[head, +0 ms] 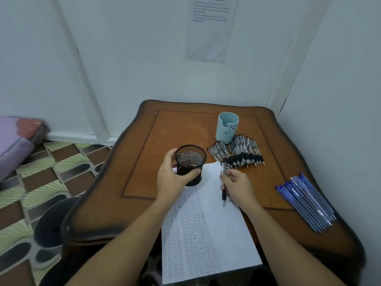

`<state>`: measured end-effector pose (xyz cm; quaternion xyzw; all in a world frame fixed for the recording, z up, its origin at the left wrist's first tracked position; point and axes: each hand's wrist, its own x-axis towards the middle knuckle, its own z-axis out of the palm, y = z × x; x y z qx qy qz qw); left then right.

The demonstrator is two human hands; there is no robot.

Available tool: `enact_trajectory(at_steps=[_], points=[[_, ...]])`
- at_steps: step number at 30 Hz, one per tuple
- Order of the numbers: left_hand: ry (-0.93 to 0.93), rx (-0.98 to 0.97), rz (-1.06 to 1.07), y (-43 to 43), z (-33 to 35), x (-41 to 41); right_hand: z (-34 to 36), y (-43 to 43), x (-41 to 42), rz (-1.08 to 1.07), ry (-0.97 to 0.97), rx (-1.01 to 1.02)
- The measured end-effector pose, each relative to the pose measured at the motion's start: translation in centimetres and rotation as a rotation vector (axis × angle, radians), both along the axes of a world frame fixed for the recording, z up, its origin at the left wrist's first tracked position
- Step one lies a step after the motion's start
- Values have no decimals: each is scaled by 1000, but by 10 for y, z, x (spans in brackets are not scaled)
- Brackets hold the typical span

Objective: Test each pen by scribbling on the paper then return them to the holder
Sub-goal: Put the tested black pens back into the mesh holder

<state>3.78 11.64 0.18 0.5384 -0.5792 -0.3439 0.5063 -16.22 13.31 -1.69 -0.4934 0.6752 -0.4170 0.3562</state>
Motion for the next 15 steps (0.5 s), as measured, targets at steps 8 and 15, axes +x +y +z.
enact_trajectory(at_steps=[8, 15], points=[[84, 13, 17, 5, -9, -1, 52, -13, -2, 128, -153, 91], [165, 31, 4, 4, -14, 1, 117, -48, 39, 130, -285, -289]])
